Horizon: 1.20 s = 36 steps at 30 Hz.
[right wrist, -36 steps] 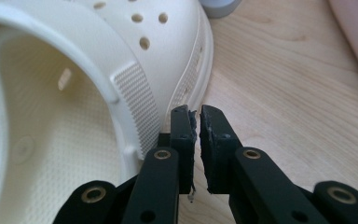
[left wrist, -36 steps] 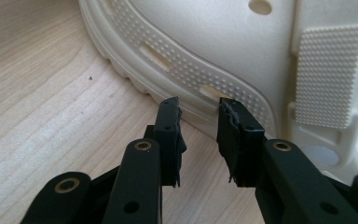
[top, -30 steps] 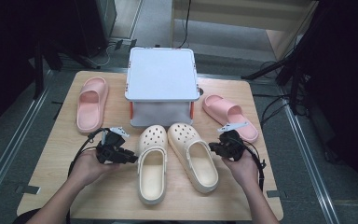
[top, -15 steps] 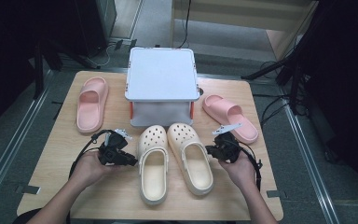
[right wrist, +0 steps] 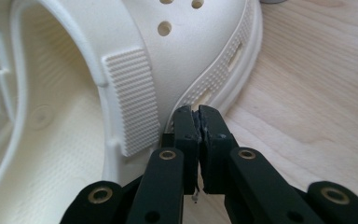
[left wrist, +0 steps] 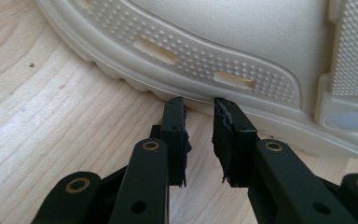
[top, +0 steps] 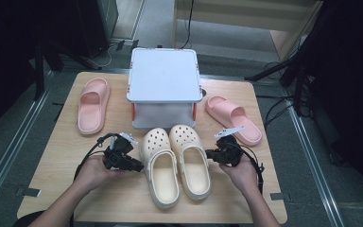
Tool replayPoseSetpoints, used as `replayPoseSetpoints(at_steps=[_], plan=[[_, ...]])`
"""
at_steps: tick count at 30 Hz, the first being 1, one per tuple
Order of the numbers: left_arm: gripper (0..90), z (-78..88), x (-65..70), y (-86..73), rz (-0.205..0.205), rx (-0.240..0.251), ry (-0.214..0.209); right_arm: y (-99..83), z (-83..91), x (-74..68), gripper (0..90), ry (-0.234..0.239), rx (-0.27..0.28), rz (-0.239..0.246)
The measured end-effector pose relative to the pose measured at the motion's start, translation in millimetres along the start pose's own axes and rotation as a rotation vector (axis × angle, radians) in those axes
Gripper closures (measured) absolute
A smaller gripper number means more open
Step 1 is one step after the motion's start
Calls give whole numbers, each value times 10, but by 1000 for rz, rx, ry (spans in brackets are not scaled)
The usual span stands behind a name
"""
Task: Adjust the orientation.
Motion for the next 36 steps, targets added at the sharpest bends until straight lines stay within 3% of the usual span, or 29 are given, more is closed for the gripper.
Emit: replayPoseSetpoints(at_steps=[2, 6, 7, 11, 14, 18, 21, 23, 26, 29, 36], plan=[[740, 0, 12, 2, -1, 3, -5, -8, 8, -13, 873, 32, 2, -19], [725, 30, 3, 6, 0, 19, -5, -29, -4, 23, 860, -21, -22, -6], [718, 53, -1, 15, 2, 36, -10, -18, 2, 30, 848, -16, -12, -5], [695, 201, -24, 54, 38, 116, -21, 47, 109, 44, 818, -13, 44, -20], [701, 309, -48, 81, 40, 144, -2, 95, 226, 41, 807, -19, 93, -29], [718, 475, -49, 179, 18, 202, 16, 156, 394, -55, 795, 21, 170, -38], [719, 560, -46, 250, -2, 210, 29, 170, 494, -150, 749, 42, 206, -37], [714, 622, -9, 317, 8, 222, 19, 172, 532, -211, 719, 42, 220, -28], [701, 714, 76, 425, -51, 228, 36, 180, 559, -295, 711, 26, 216, -14], [694, 816, 98, 576, -74, 232, 38, 223, 601, -389, 691, 33, 231, -16], [710, 1078, 58, 972, -72, 288, 25, 180, 588, -590, 623, 13, 219, 1]])
Point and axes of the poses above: each handheld gripper's, and its own axes: z roughly backward along the jaws, y roughly out of its top, x roughly to its right, the point moved 8 cm from there along -z, roughly forward along the jaws, and after that the axes turned 3 degrees about -z, right-handed, at the moved point
